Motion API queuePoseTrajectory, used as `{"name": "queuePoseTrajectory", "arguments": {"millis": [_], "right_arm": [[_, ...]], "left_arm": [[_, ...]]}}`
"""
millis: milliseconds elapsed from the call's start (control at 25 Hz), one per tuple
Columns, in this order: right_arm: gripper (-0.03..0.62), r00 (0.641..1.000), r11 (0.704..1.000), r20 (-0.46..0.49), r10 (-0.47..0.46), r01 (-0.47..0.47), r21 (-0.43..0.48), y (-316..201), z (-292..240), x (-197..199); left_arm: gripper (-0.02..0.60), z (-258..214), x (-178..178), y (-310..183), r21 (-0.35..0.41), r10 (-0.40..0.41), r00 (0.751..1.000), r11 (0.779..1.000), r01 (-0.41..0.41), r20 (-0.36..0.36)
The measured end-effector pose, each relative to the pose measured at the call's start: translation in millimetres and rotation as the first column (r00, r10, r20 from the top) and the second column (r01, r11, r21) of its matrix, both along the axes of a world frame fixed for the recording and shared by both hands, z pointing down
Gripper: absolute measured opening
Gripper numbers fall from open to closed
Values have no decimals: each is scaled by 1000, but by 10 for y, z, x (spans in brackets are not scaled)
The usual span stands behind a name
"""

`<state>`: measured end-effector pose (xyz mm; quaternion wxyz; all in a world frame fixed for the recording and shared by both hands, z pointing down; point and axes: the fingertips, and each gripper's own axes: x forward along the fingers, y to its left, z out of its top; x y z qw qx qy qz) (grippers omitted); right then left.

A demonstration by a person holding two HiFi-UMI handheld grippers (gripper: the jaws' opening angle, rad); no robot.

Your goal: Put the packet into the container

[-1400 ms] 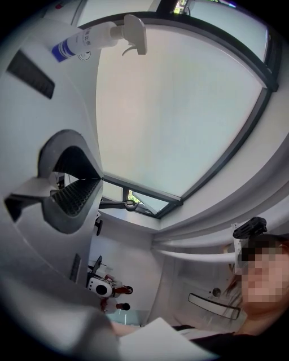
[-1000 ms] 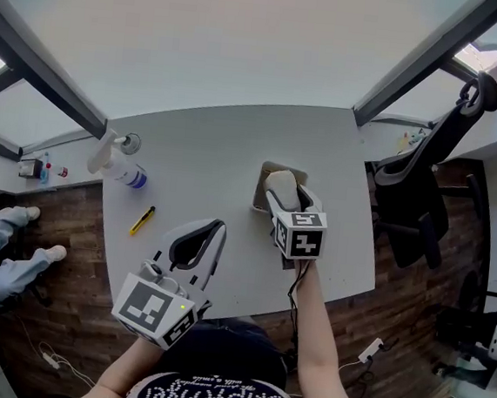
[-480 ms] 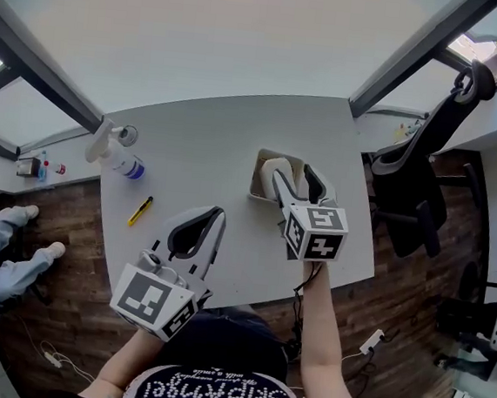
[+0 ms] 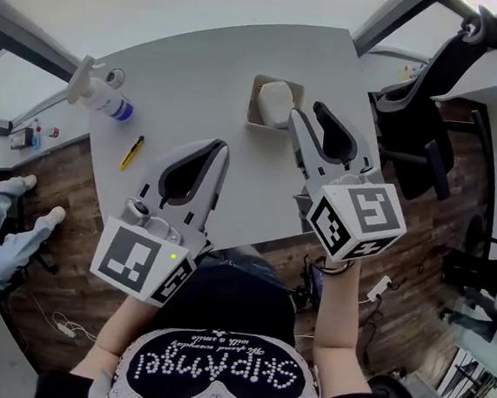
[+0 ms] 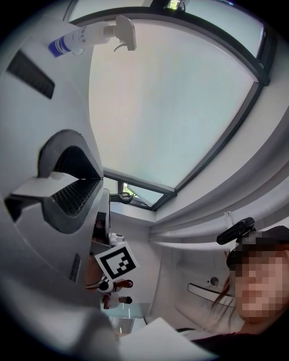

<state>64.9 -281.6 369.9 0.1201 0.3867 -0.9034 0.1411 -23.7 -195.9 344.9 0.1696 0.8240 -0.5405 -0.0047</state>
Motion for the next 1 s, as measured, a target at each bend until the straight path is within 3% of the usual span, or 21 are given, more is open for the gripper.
{"name": "queuePoseTrajectory", "arguments": {"millis": [400, 720, 1000], "right_arm": [[135, 996, 997, 87, -34, 28, 78, 481, -592, 213], [97, 997, 999, 81, -12, 8, 49, 871, -367, 324], [63, 993, 999, 107, -51, 52, 2, 1145, -115, 195]], "left_arm": [[8, -2, 115, 68, -9, 18, 1000, 1000, -18, -1], [8, -45, 151, 156, 2, 33, 999, 999, -33, 20], [8, 109, 194, 300, -41, 60, 998, 997, -59, 25]]}}
